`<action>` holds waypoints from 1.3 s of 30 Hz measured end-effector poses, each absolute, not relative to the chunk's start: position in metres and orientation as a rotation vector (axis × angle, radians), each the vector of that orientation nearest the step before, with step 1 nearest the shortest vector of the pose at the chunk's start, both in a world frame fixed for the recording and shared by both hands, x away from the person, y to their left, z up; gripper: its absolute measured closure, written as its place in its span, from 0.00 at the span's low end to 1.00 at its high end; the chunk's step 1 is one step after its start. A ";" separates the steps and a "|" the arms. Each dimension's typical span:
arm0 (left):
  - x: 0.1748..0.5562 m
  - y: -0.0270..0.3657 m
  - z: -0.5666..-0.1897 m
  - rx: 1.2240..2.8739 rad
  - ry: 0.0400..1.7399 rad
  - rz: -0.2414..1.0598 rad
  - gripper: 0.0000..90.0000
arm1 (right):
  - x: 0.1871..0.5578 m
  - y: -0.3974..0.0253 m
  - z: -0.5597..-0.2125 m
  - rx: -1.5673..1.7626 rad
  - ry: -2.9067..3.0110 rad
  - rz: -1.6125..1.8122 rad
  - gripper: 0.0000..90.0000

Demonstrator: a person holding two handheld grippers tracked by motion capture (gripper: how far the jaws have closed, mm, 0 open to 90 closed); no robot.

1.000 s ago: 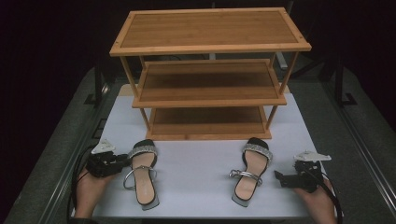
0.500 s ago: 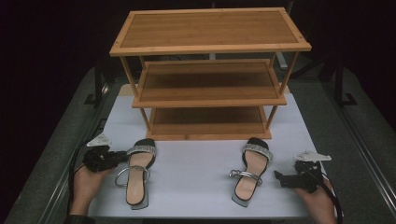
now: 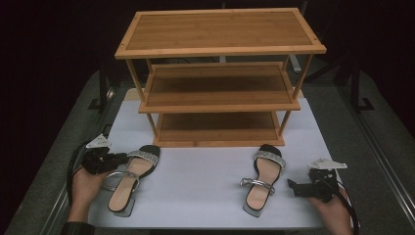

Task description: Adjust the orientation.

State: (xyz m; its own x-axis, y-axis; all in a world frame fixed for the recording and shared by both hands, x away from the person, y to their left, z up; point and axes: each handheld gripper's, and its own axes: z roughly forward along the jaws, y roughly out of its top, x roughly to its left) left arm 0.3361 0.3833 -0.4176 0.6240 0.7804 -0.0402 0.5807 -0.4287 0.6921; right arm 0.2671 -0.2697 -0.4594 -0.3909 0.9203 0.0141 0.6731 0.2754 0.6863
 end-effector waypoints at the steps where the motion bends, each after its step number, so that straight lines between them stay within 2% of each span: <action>1: 0.336 0.384 -0.418 2.161 1.061 0.378 0.84 | 0.267 -0.270 -0.459 1.440 2.165 0.872 0.01; 5: 0.337 0.386 -0.418 2.145 1.065 0.364 0.82 | 0.267 -0.270 -0.459 1.440 2.164 0.872 0.01; 8: 0.334 0.392 -0.413 2.134 1.086 0.365 0.69 | 0.267 -0.270 -0.459 1.440 2.164 0.872 0.01; 11: 0.326 0.405 -0.402 2.056 1.110 0.354 0.65 | 0.267 -0.270 -0.459 1.441 2.164 0.872 0.01; 18: 0.291 0.435 -0.392 1.970 1.173 0.358 0.58 | 0.267 -0.270 -0.459 1.441 2.165 0.871 0.01; 25: 0.255 0.450 -0.388 1.927 1.214 0.405 0.51 | 0.267 -0.270 -0.459 1.442 2.165 0.871 0.01; 39: 0.194 0.427 -0.393 1.932 1.140 0.418 0.36 | 0.267 -0.270 -0.459 1.442 2.166 0.869 0.01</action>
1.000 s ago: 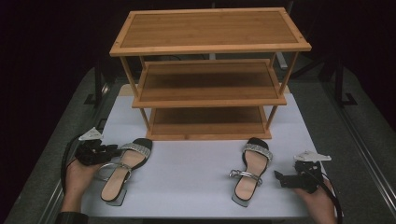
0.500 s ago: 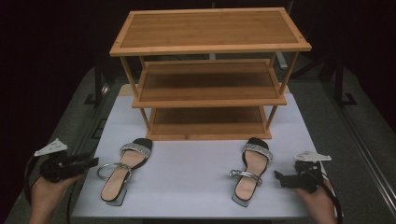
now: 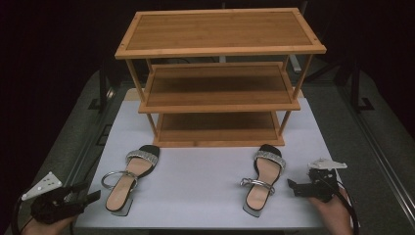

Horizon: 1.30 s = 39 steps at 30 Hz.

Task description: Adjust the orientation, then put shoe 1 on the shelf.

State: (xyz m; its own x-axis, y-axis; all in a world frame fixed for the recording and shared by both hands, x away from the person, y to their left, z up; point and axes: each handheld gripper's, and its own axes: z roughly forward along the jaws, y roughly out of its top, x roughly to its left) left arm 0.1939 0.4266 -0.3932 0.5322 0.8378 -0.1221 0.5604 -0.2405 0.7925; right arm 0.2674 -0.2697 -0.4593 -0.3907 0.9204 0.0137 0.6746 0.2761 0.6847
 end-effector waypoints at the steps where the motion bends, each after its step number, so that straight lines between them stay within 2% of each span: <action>1: 0.191 0.423 -0.394 1.931 1.132 0.415 0.34 | 0.267 -0.270 -0.459 1.442 2.166 0.869 0.01; 6: 0.185 0.404 -0.402 1.948 1.111 0.400 0.29 | 0.268 -0.270 -0.459 1.444 2.165 0.870 0.01; 9: 0.186 0.392 -0.410 1.972 1.121 0.402 0.20 | 0.268 -0.269 -0.459 1.445 2.165 0.870 0.01; 17: 0.189 0.381 -0.415 1.961 1.115 0.423 0.15 | 0.268 -0.269 -0.459 1.447 2.163 0.868 0.01; 24: 0.191 0.364 -0.424 2.057 1.120 0.412 0.15 | 0.268 -0.269 -0.459 1.447 2.162 0.868 0.01; 29: 0.195 0.353 -0.432 2.151 1.155 0.478 0.16 | 0.268 -0.269 -0.459 1.447 2.162 0.868 0.01; 35: 0.194 0.369 -0.430 2.120 1.209 0.507 0.18 | 0.268 -0.269 -0.459 1.447 2.162 0.868 0.01; 39: 0.193 0.386 -0.427 2.100 1.250 0.537 0.24 | 0.268 -0.269 -0.459 1.447 2.162 0.868 0.01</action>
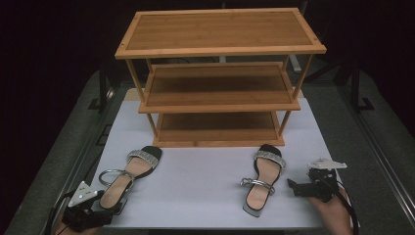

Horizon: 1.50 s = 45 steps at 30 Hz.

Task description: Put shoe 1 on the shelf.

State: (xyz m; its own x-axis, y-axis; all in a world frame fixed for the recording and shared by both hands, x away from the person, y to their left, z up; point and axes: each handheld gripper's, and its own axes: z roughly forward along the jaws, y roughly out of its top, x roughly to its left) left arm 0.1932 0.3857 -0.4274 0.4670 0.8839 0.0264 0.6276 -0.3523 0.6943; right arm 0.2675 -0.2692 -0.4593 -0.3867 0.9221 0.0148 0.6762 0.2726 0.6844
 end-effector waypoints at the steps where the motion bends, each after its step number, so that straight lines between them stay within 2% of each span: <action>1: 0.193 0.389 -0.427 2.097 1.259 0.546 0.25 | 0.268 -0.269 -0.459 1.447 2.162 0.868 0.01; 6: 0.198 0.398 -0.429 2.079 1.228 0.525 0.25 | 0.268 -0.269 -0.459 1.447 2.162 0.868 0.01; 12: 0.208 0.386 -0.428 2.098 1.152 0.560 0.21 | 0.268 -0.269 -0.459 1.450 2.160 0.867 0.01; 20: 0.221 0.380 -0.432 2.128 1.151 0.530 0.21 | 0.268 -0.268 -0.459 1.455 2.155 0.866 0.01; 31: 0.226 0.381 -0.432 2.119 1.168 0.514 0.41 | 0.268 -0.268 -0.459 1.458 2.153 0.866 0.01; 45: 0.222 0.378 -0.419 2.097 1.164 0.531 0.43 | 0.268 -0.268 -0.459 1.457 2.153 0.867 0.01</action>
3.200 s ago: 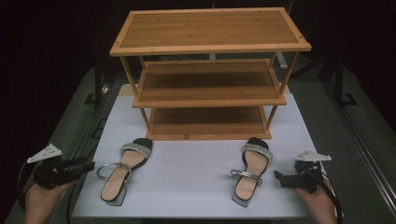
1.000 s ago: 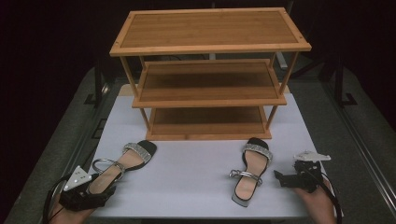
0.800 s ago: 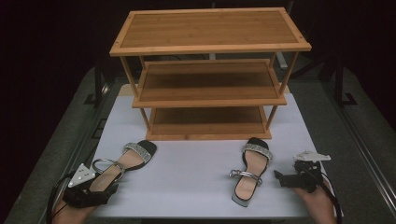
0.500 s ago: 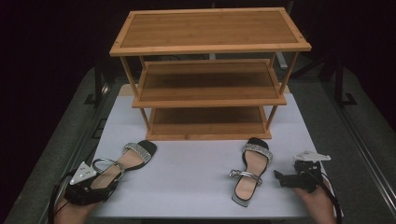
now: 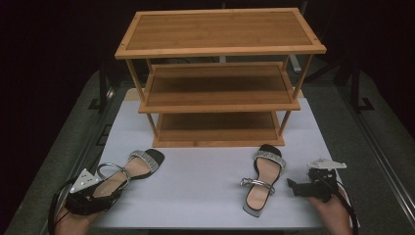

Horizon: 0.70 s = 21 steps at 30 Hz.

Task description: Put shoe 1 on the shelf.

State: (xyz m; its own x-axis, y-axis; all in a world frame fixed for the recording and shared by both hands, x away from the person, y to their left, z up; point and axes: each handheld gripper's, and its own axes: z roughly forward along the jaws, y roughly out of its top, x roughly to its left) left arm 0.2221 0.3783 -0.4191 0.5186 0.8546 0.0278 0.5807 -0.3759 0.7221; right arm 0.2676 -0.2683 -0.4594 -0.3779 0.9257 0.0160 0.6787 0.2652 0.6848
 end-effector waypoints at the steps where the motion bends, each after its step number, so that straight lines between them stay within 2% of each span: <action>1: 0.222 0.378 -0.418 2.104 1.159 0.535 0.43 | 0.268 -0.268 -0.459 1.457 2.153 0.866 0.01; 11: 0.224 0.362 -0.405 2.042 1.089 0.511 0.43 | 0.268 -0.268 -0.459 1.456 2.153 0.866 0.00; 21: 0.252 0.325 -0.402 2.057 1.017 0.485 0.43 | 0.267 -0.268 -0.460 1.450 2.153 0.865 0.01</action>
